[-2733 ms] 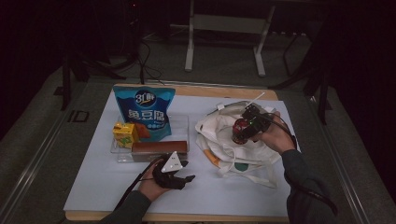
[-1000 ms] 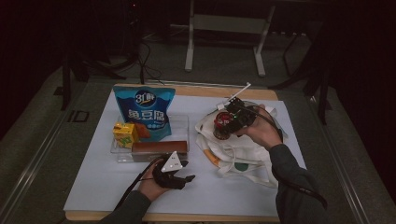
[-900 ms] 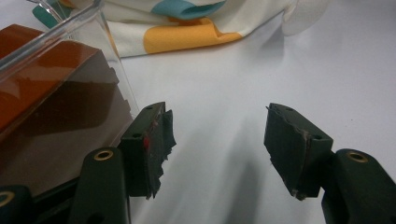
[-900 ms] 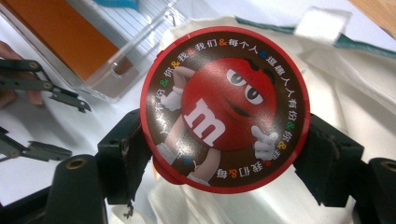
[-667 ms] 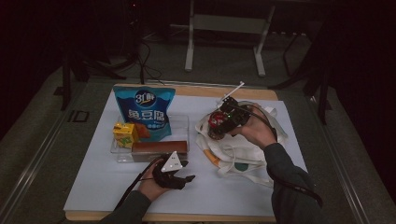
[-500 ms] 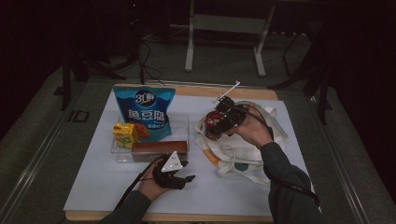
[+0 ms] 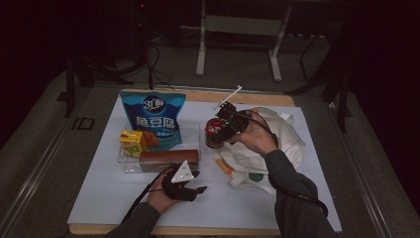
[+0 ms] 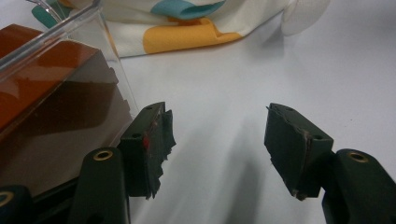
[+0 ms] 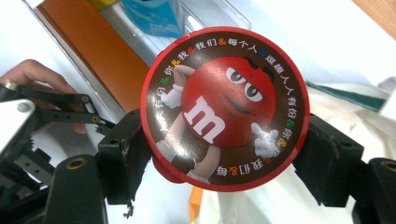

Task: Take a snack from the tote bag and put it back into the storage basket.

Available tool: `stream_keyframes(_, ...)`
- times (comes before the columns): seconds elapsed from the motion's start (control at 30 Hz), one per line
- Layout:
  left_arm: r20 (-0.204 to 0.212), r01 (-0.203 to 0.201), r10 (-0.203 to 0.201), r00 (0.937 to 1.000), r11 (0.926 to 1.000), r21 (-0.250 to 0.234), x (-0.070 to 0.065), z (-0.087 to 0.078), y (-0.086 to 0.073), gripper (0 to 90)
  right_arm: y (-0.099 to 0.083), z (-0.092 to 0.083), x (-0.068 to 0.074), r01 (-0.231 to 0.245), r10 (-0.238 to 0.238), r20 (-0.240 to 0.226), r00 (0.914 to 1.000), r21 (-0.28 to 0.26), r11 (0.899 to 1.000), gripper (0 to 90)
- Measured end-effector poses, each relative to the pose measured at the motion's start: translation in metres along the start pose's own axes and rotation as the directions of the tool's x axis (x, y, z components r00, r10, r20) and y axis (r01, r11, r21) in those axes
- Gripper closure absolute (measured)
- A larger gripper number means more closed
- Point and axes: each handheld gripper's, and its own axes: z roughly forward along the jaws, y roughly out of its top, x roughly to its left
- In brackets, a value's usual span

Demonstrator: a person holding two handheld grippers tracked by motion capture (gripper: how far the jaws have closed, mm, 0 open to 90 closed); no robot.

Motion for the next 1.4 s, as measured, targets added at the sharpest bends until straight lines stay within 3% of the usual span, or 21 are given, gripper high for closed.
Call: stream_keyframes(1.4, 0.002, 0.006, -0.006, 1.0000, 1.0000, -0.006, -0.001, 0.000, 0.000, 39.6, 0.041, 0.034, 0.030, 0.041, -0.042, -0.046, 0.9981, -0.022, 0.999, 26.1)
